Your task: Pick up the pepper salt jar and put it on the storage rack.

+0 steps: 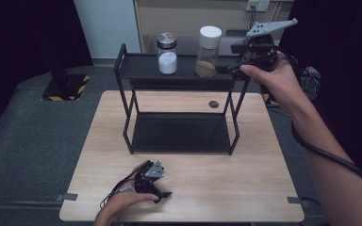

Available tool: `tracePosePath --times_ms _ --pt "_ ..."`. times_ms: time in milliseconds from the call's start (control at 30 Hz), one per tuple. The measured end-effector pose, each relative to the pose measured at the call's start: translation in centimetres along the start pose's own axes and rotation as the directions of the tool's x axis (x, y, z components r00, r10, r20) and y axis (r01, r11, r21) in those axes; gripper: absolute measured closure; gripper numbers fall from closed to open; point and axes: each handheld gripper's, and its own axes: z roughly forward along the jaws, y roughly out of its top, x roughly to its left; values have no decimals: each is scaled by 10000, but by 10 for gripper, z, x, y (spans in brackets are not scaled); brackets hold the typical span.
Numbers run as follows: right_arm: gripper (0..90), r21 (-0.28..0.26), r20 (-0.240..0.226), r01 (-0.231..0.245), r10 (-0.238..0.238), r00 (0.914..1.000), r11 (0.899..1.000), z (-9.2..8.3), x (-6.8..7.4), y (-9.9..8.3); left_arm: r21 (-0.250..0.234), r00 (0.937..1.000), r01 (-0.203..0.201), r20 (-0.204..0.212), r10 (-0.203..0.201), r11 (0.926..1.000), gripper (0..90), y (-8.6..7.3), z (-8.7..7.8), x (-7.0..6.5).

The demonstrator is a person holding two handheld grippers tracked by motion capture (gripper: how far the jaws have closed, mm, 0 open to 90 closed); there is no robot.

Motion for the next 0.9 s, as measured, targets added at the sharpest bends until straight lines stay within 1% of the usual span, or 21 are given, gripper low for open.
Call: tracePosePath --times_ms 300,367,467,567,667,733,900 --pt "63 210 -181 194 -190 9997 9996 -4 23 -14 0 10000 19 -12 -19 10000 0 0 0 0" --pt "63 236 -201 160 -156 9997 9996 -5 27 -18 2 10000 16 -11 -16 10000 0 0 0 0" --pt "63 130 -146 121 -119 9998 9998 -7 35 -27 2 10000 16 -12 -16 10000 0 0 0 0" --pt "62 172 -219 112 -108 9997 9998 -7 41 -34 7 10000 13 -9 -13 10000 0 0 0 0" --pt "62 229 -317 167 -159 9994 9996 -6 47 -41 9 10000 12 -10 -12 10000 0 0 0 0" --pt "62 378 -263 334 -324 9991 9987 -4 54 -46 9 10000 11 -10 -11 10000 0 0 0 0" --pt "61 596 -493 325 -296 9983 9977 4 63 -61 9 10000 23 -20 -23 10000 0 0 0 -1"
